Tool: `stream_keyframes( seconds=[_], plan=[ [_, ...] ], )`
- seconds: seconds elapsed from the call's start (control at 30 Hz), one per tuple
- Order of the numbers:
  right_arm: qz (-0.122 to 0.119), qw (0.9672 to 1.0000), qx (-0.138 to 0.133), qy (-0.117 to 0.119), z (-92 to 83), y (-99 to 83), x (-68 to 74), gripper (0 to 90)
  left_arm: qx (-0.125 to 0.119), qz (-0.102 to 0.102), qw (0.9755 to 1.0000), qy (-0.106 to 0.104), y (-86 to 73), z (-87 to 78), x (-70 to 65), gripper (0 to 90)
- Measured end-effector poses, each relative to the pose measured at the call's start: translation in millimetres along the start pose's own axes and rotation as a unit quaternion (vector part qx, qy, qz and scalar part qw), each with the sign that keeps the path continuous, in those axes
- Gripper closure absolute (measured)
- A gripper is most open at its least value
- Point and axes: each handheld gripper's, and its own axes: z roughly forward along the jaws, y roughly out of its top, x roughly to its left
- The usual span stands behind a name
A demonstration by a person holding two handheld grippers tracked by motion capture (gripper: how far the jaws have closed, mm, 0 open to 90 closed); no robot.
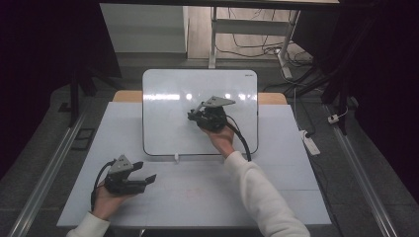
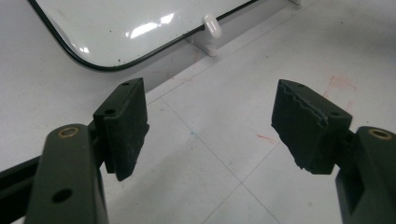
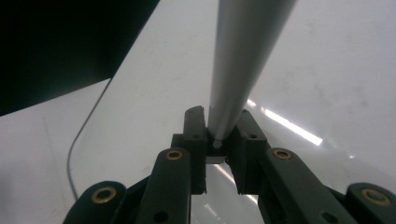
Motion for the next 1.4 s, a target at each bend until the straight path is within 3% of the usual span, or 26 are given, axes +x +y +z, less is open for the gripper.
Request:
stream_keyframes(
  seconds=[0.2,0.37,0.67,0.93,1.4],
  plan=[
    [0.013,0.9996,0.001,0.026,-30.3,-5.7,2.0,77.0,0.001,-0.001,1.0,0.002,0.3,0.5,0.3,28.1],
    [0.003,0.9986,0.022,0.049,-49.6,-15.5,16.3,77.0,-0.007,-0.003,0.9999,0.01,0.3,-1.3,0.6,28.4],
    [0.008,0.9944,0.052,0.092,-74.3,-40.7,36.4,77.0,-0.027,-0.01,0.9993,0.025,-0.3,-6.8,3.3,29.1],
    [0.019,0.9925,0.054,0.108,-85.7,-56.2,40.1,76.9,-0.036,-0.012,0.9989,0.027,0.2,-10.2,2.2,29.0],
    [0.025,0.9898,0.062,0.126,-81.8,-59.8,47.9,76.9,-0.068,0.027,0.9972,0.019,18.9,-15.0,-18.3,29.3]
  ],
)
